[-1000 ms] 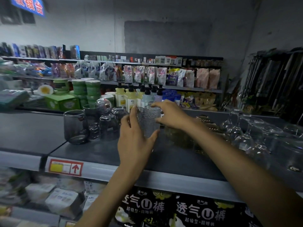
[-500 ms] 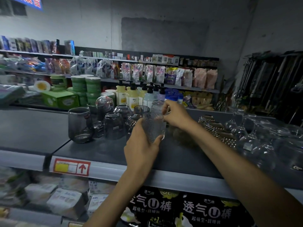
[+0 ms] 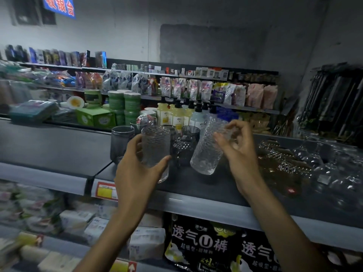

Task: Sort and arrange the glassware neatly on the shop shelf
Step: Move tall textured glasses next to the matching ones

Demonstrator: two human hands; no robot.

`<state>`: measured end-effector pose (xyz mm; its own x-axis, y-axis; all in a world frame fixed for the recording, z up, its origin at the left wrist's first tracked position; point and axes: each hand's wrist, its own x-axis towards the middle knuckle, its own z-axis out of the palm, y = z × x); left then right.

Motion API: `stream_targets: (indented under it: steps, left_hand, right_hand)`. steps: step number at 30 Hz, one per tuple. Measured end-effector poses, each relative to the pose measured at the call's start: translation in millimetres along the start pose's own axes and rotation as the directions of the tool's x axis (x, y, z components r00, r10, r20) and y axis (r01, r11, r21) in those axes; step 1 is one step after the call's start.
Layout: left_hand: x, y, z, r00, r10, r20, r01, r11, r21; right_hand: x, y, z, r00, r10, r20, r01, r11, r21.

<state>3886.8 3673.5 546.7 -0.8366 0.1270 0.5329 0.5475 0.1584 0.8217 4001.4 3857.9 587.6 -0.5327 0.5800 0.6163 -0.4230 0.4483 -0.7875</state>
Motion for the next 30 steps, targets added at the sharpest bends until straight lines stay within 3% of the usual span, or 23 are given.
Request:
stream_targets:
  steps: [8,24,30]
  left_hand:
    - [11,-23,-3,0.999,-0.009,-0.034,0.011,0.999,0.049]
    - [25,-43,12,1.000,0.018,0.009,-0.019,0.996,0.093]
    - [20,-47,8,0.997,0.081,0.006,-0.081,0.991,0.102]
  right_hand:
    - [-37,19,23,0.995,-0.063,-0.082,0.063,0.998,-0.006]
    - [-45,35,24,0.998,-0.061,0.006,0.061,0.992,-0.106]
    - [-45,35,24,0.999,-0.042,-0.025,0.039,0.996,-0.086]
